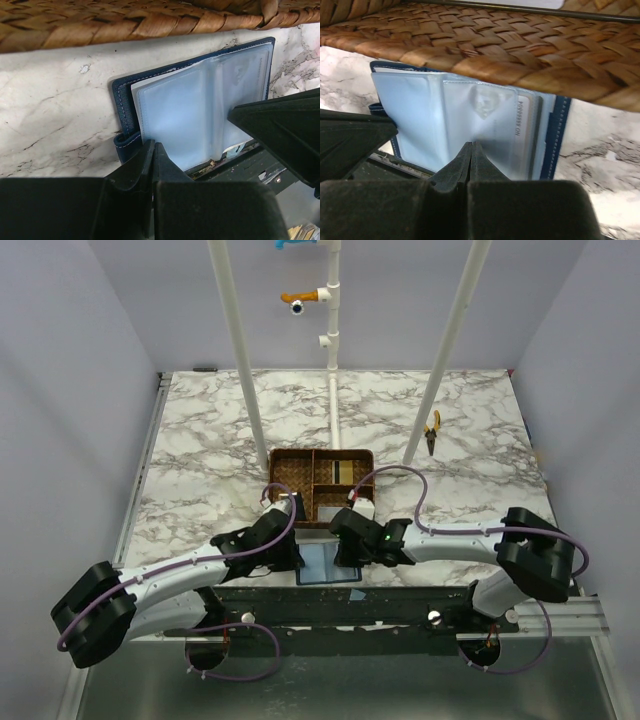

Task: Take the credit cards out of the card holder
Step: Remove the credit card from the card holder.

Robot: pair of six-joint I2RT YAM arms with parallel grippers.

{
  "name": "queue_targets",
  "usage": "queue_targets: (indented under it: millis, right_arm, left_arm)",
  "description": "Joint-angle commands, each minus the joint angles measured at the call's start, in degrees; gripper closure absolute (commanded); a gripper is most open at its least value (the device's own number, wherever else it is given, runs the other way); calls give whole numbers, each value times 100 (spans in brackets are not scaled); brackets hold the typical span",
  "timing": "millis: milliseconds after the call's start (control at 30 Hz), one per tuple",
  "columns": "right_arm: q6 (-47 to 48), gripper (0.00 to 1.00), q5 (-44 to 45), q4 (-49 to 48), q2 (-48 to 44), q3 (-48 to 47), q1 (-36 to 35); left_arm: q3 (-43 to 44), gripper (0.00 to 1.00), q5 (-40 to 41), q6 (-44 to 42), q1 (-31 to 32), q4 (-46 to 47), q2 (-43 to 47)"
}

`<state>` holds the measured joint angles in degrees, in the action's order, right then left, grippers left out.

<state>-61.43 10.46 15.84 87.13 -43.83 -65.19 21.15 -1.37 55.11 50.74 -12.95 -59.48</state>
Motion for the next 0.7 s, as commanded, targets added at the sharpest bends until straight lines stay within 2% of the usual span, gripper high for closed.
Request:
queue_targets:
  millis: [0,433,667]
  right_arm:
    - [101,99,-184,-227,307,-47,-42]
    - [118,99,-323,-354,477,-158,-46]
    - [116,99,-394,-482,434,-122,-41]
  left_arm:
    - [-52,97,-44,-62,8,-94,-108]
    - [79,97,-208,-192,15,-99,235]
    - [252,88,-556,-351,41,218,407]
